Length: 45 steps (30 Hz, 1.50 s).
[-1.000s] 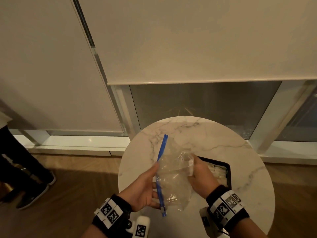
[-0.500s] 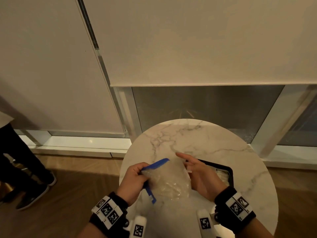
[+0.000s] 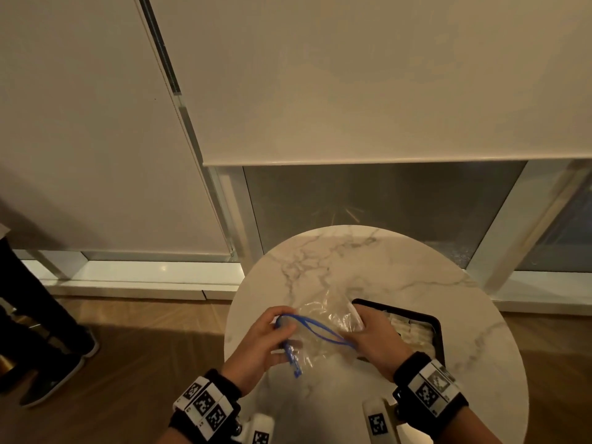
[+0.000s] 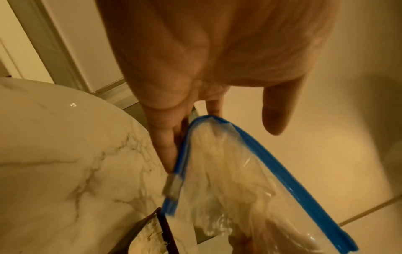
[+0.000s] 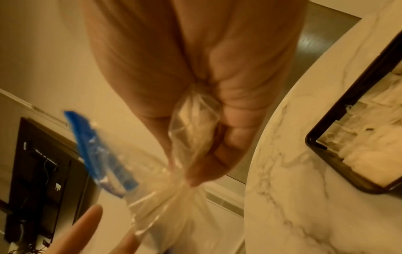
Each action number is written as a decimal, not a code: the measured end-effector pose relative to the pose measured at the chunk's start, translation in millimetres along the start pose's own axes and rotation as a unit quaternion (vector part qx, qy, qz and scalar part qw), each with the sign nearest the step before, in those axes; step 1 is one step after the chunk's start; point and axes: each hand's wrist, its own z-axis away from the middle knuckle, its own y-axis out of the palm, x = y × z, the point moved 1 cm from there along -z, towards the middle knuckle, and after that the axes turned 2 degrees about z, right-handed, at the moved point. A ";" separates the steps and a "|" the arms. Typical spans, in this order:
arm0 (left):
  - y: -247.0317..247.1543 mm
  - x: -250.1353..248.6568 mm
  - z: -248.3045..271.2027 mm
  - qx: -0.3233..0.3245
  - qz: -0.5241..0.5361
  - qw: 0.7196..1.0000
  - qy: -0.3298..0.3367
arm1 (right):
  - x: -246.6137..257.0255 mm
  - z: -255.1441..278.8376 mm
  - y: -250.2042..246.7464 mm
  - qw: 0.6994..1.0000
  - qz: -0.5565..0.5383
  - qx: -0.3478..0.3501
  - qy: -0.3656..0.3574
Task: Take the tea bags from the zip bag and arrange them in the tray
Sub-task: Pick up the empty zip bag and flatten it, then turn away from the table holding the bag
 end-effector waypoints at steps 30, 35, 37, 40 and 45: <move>-236.8 20.6 13.4 -0.171 0.025 0.985 -0.011 | 6.3 -90.4 283.0 0.947 0.260 0.158 -0.098; -316.9 57.9 15.7 -0.124 -0.189 0.973 -0.049 | -21.1 -101.4 324.4 0.923 0.305 0.225 -0.059; -348.8 78.6 20.3 -0.100 -0.222 0.967 -0.071 | -36.7 -103.7 349.0 0.895 0.349 0.273 -0.058; -376.1 111.5 27.0 -0.015 -0.164 0.981 -0.101 | -59.7 -109.3 388.4 0.862 0.364 0.351 -0.037; -418.2 180.6 6.4 0.009 -0.184 0.974 -0.133 | -109.6 -126.7 459.6 0.842 0.344 0.415 0.015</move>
